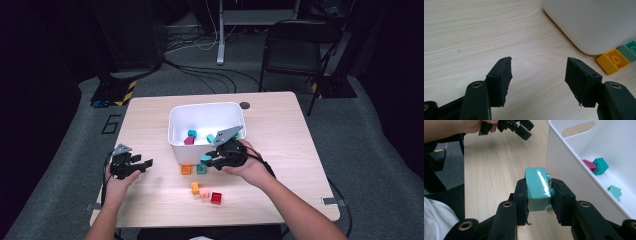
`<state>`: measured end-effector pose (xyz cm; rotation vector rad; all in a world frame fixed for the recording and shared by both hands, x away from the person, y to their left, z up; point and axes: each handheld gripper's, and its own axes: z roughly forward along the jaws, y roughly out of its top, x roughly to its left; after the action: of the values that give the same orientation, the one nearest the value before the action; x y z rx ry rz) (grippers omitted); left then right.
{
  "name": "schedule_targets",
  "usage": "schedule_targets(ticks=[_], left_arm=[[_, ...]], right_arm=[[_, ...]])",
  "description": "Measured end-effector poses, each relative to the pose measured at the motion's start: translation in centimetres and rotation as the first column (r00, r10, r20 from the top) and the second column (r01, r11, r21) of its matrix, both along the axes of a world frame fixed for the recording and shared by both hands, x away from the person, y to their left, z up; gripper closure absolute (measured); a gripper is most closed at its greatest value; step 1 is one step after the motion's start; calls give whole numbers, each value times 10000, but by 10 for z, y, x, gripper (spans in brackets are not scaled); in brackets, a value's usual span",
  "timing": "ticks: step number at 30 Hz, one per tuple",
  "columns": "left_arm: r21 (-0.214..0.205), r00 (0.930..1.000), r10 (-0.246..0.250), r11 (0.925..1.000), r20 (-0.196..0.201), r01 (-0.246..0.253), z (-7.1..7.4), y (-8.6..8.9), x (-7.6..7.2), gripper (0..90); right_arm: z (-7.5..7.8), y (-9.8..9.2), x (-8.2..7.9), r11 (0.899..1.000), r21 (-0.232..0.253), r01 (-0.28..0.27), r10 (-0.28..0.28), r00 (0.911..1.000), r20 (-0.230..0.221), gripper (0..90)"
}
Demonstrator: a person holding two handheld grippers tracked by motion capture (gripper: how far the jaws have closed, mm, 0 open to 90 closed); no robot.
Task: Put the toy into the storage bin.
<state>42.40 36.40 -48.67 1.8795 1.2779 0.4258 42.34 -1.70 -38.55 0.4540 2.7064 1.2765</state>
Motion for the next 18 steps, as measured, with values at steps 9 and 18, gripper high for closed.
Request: schedule_targets(ticks=[9,18], left_arm=[[-40,10000,20,10000,-5,-20,0,1,0,376],[-59,10000,45,10000,-3,-45,1,2,-1,376]], right_arm=[[37,-3,5,9996,292,41,-51,9994,338,670],[56,-7,23,9988,260,425,-438,9977,525,670]])
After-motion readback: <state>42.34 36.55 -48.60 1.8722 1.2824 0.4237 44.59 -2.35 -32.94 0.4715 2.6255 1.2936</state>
